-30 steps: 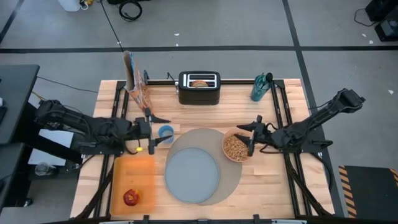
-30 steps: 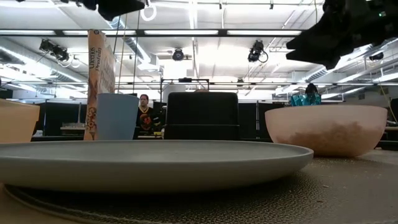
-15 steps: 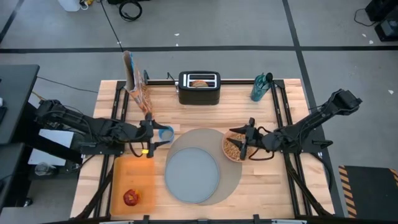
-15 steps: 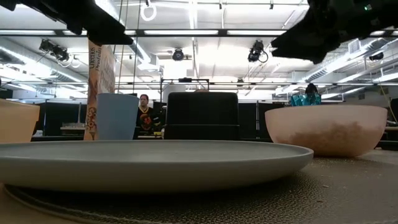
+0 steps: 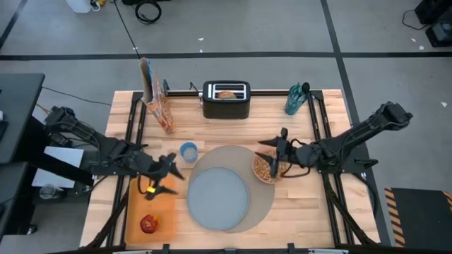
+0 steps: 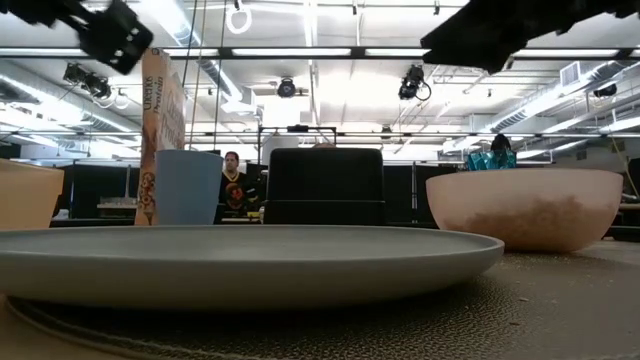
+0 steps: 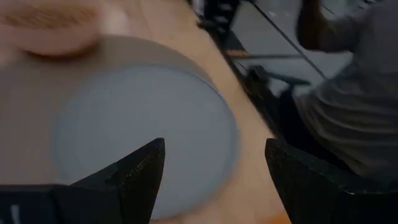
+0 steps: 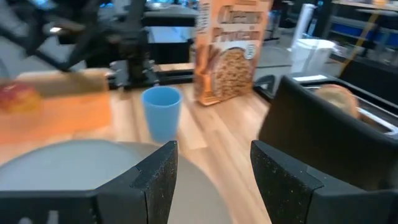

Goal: Arrange a breakfast setting
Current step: Put the red apple on the blue plate

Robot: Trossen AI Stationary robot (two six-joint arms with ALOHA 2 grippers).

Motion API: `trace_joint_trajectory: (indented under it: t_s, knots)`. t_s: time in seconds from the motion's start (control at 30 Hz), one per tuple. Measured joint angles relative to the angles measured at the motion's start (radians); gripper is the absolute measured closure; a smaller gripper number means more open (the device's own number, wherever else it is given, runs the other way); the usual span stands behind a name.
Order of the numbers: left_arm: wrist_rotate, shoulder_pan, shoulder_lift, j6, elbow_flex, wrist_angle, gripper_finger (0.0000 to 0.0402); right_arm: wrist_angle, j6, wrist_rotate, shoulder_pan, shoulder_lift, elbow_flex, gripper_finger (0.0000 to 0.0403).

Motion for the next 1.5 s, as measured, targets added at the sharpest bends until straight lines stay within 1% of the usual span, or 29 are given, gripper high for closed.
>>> trace_joint_trajectory:
  t_s: [0.1,0.13,0.2,0.23,0.33,0.43,0.53,0.6,0.63,0.77,0.83,0.93,1.03,1.17,1.3,1.43,1.5]
  knots:
    - [0.023,-0.065,0.003,-0.033,0.0,-0.024,0.0116,0.009,0.025,-0.005,-0.059,-0.001,0.0,0.0193]
    - [0.024,-0.087,0.005,-0.049,0.003,-0.03,0.0116,0.014,0.042,-0.022,-0.079,0.001,0.001,0.0193]
    - [0.022,-0.13,0.01,-0.085,0.031,-0.101,0.0117,0.006,0.075,-0.066,-0.119,0.009,0.019,0.0193]
    - [0.009,-0.156,0.019,-0.105,0.057,-0.142,0.0118,0.001,0.092,-0.083,-0.131,0.014,0.03,0.0193]
    - [-0.074,-0.254,0.055,-0.145,0.147,-0.282,0.0128,-0.02,0.101,-0.099,-0.146,0.044,0.081,0.0193]
    - [-0.147,-0.353,0.124,-0.196,0.251,-0.418,0.0136,-0.045,0.1,-0.07,-0.145,0.075,0.141,0.0193]
    - [-0.218,-0.431,0.209,-0.313,0.35,-0.602,0.0138,-0.056,0.092,-0.035,-0.134,0.102,0.185,0.0193]
    - [-0.231,-0.476,0.268,-0.4,0.388,-0.701,0.0139,-0.051,0.086,-0.006,-0.123,0.119,0.205,0.0193]
    - [-0.228,-0.497,0.297,-0.442,0.404,-0.722,0.0139,-0.048,0.08,0.015,-0.116,0.127,0.21,0.0193]
    - [-0.19,-0.569,0.404,-0.566,0.463,-0.729,0.0139,0.014,0.04,0.1,-0.09,0.177,0.211,0.0193]
    - [-0.189,-0.597,0.455,-0.609,0.496,-0.727,0.0139,0.061,0.018,0.117,-0.087,0.201,0.212,0.0193]
    - [-0.195,-0.629,0.541,-0.651,0.549,-0.726,0.0139,0.106,-0.008,0.115,-0.084,0.235,0.212,0.0193]
    - [-0.195,-0.645,0.637,-0.657,0.6,-0.757,0.0139,0.115,-0.021,0.088,-0.083,0.25,0.212,0.0193]
    - [-0.163,-0.666,0.739,-0.657,0.664,-0.851,0.0141,0.117,-0.021,0.067,-0.083,0.251,0.212,0.0193]
    - [-0.145,-0.697,0.775,-0.657,0.692,-0.865,0.0161,0.14,-0.014,0.063,-0.081,0.251,0.212,0.0193]
    - [-0.148,-0.721,0.777,-0.668,0.693,-0.873,0.0197,0.161,-0.013,0.062,-0.081,0.251,0.212,0.0193]
    - [-0.169,-0.727,0.777,-0.675,0.693,-0.888,0.0215,0.168,-0.012,0.062,-0.081,0.251,0.212,0.0193]
